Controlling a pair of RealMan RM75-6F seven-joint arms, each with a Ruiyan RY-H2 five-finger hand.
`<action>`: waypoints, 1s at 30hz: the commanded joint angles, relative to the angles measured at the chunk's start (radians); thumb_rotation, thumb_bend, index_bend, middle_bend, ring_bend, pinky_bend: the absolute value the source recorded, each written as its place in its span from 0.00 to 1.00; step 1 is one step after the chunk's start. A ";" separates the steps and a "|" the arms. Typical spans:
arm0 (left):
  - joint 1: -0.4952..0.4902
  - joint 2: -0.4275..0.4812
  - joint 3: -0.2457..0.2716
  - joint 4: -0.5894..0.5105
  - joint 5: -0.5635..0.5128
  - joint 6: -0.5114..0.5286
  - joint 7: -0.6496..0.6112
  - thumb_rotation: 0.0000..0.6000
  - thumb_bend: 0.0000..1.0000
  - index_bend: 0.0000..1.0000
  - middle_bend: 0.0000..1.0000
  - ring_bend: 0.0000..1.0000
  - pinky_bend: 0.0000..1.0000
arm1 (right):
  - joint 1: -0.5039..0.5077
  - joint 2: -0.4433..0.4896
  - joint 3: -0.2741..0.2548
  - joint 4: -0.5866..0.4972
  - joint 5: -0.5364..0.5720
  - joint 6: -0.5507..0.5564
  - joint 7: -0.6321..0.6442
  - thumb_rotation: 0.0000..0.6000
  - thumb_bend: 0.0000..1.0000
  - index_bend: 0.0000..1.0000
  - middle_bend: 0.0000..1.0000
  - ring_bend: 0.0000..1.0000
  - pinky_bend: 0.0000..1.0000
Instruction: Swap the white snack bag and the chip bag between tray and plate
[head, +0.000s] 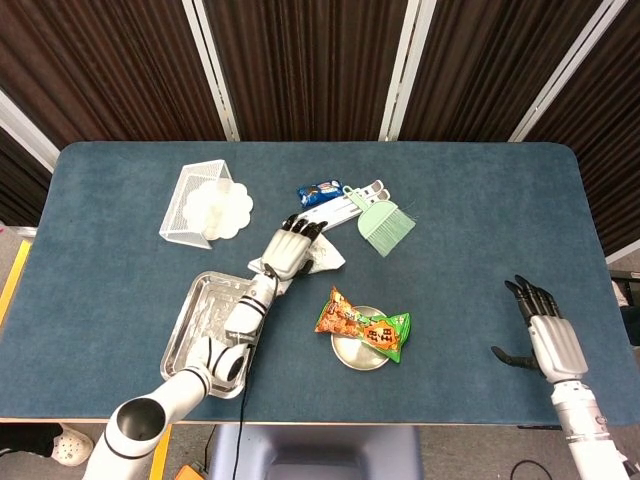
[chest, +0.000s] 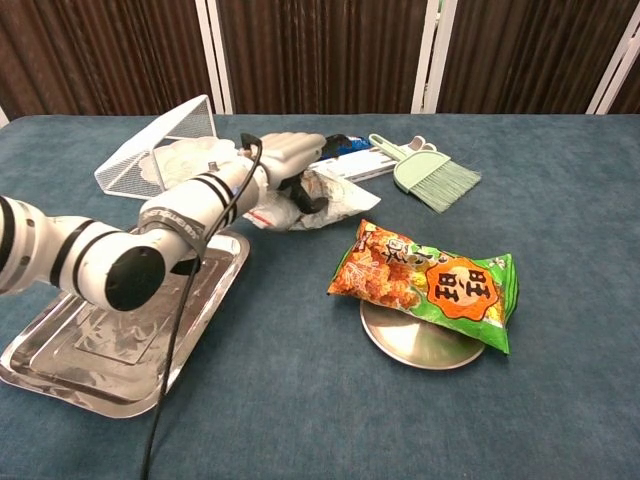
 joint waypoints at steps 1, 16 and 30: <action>-0.031 -0.023 0.012 0.022 0.019 0.030 -0.062 1.00 0.41 0.00 0.00 0.00 0.01 | 0.001 0.002 -0.004 0.000 -0.007 0.000 0.002 1.00 0.27 0.00 0.00 0.00 0.00; 0.269 0.409 0.109 -0.722 0.014 0.297 0.149 1.00 0.41 0.00 0.00 0.00 0.03 | -0.001 -0.025 -0.064 -0.015 -0.133 0.026 -0.015 1.00 0.27 0.00 0.00 0.00 0.00; 0.764 0.783 0.421 -1.060 0.106 0.720 0.307 1.00 0.41 0.00 0.00 0.00 0.02 | 0.156 -0.273 0.030 -0.075 -0.040 -0.143 -0.309 1.00 0.27 0.10 0.08 0.00 0.10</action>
